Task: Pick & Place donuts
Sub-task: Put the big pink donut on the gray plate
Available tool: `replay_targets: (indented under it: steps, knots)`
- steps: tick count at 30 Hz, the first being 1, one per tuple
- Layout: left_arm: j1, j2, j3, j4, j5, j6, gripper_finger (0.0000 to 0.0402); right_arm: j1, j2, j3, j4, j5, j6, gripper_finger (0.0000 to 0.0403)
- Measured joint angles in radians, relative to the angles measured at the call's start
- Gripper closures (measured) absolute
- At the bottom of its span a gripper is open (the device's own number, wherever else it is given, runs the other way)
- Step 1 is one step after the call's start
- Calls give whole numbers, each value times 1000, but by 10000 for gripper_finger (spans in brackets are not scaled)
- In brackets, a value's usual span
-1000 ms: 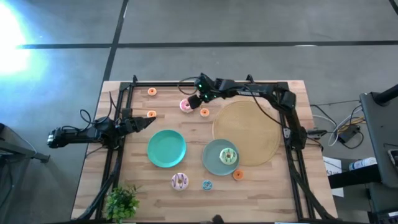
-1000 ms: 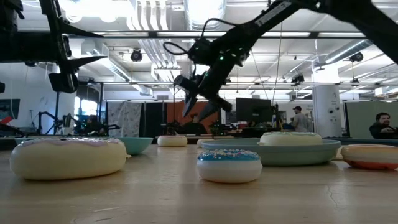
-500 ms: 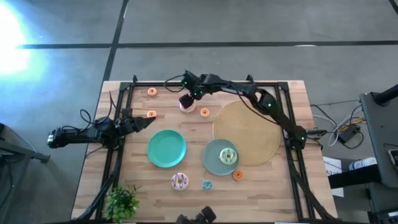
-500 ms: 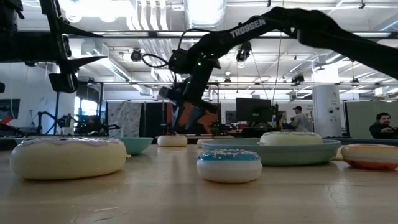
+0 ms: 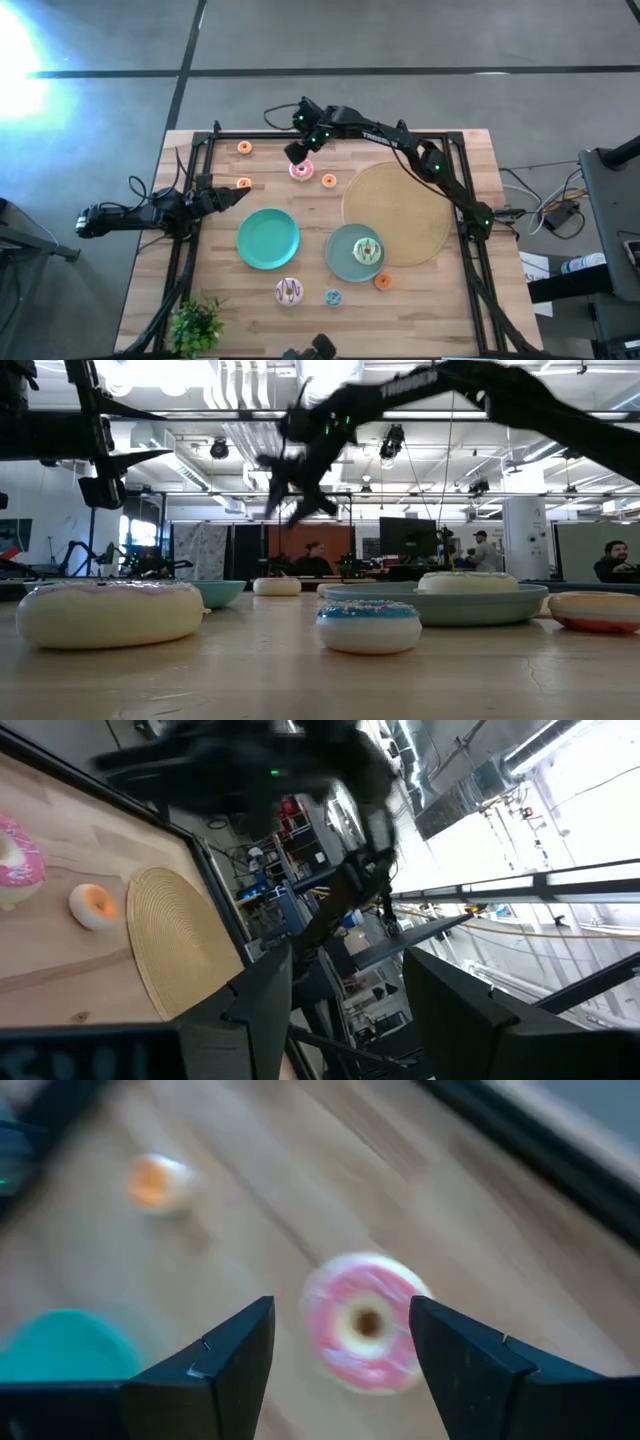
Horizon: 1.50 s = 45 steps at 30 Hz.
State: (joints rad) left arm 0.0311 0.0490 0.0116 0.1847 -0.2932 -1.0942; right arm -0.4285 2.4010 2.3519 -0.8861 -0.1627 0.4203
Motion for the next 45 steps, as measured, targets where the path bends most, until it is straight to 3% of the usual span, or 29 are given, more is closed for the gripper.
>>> replay_targets:
  steps: [2,6,10,18,21,26,30,34,37,40,45]
  knots:
    - [0,0,0,1,0,-1,235,24,-54,1,17,17,-55,179]
    - [0,0,0,7,-11,0,235,96,-147,-26,40,191,-189,179]
    - [0,0,0,7,-47,27,235,179,-268,-153,167,333,-231,179]
    - [0,1,0,-2,-57,38,235,295,-651,-755,542,596,-107,179]
    - [1,1,0,6,-103,51,235,299,-791,-947,586,608,-2,179]
    - [2,61,31,-61,-59,52,235,296,-976,-1145,603,631,132,179]
    - [15,219,121,-110,-55,67,235,298,-1071,-1240,609,636,215,179]
    - [40,452,263,-130,-29,135,235,296,-1120,-1301,612,638,259,179]
    - [79,641,402,-240,10,214,235,298,-1130,-1327,611,636,278,179]
    - [157,812,544,-397,90,320,235,299,-1134,-1340,614,629,285,179]
    - [366,1054,769,-560,327,489,235,303,-1132,-1343,600,568,264,179]
